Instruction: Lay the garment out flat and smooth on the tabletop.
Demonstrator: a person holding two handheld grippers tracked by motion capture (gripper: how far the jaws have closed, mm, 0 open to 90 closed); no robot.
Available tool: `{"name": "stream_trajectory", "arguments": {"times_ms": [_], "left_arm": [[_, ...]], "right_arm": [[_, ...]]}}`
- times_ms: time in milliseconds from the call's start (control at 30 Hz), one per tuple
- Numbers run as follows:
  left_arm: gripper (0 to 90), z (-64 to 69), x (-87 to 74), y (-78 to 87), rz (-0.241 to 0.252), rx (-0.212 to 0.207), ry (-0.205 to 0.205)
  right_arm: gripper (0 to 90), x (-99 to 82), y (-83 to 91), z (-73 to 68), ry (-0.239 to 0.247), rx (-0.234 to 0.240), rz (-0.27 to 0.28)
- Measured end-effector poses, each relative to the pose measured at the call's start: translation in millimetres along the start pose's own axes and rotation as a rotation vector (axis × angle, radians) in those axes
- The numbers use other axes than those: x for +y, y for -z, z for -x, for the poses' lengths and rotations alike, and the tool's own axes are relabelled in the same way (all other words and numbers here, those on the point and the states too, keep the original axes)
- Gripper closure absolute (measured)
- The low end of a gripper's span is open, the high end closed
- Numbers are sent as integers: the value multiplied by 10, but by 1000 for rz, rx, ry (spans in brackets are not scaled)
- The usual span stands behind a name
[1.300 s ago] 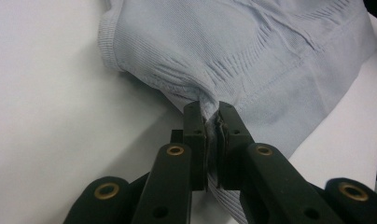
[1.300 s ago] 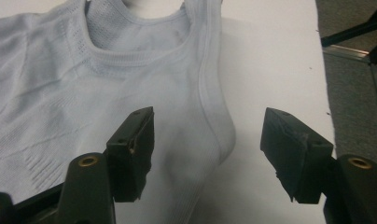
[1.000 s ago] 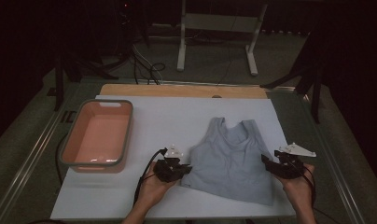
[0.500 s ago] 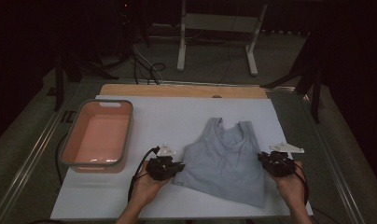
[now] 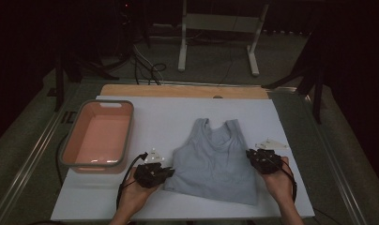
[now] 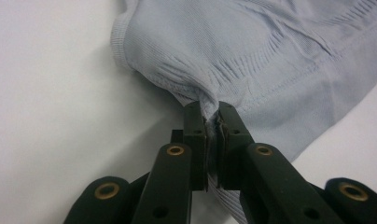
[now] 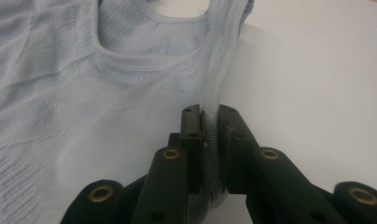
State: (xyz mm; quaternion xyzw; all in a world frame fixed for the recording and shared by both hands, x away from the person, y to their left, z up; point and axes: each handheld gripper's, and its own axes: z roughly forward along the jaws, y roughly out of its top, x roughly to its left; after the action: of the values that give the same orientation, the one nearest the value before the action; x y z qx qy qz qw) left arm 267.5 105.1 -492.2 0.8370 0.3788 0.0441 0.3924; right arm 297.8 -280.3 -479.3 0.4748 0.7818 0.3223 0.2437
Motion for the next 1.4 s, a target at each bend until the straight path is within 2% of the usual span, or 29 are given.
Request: {"name": "stream_trajectory", "arguments": {"times_ms": [233,367,467,600,767,900,1100,1400], "left_arm": [[853,80,-68,35,-9,-13,0],[853,168,-124,50,-16,-50,2],[850,199,-135,52,-18,-60,-5],[797,170,-76,65,20,-63,3],[670,140,49,77,81,-41,8],[601,99,169,23,107,-14,16],[575,-1,298,-141,107,41,26],[587,-146,365,-361,64,88,70]], "right_arm": [[813,18,-11,-11,4,6,2],[815,12,-3,11,3,6,4],[817,8,9,28,5,5,5],[818,4,26,41,2,1,5],[819,-11,54,66,0,-4,-3],[819,-31,76,80,-4,-8,-6],[820,-58,107,102,-11,-8,-9],[820,-83,127,117,-8,-6,-15]]}}
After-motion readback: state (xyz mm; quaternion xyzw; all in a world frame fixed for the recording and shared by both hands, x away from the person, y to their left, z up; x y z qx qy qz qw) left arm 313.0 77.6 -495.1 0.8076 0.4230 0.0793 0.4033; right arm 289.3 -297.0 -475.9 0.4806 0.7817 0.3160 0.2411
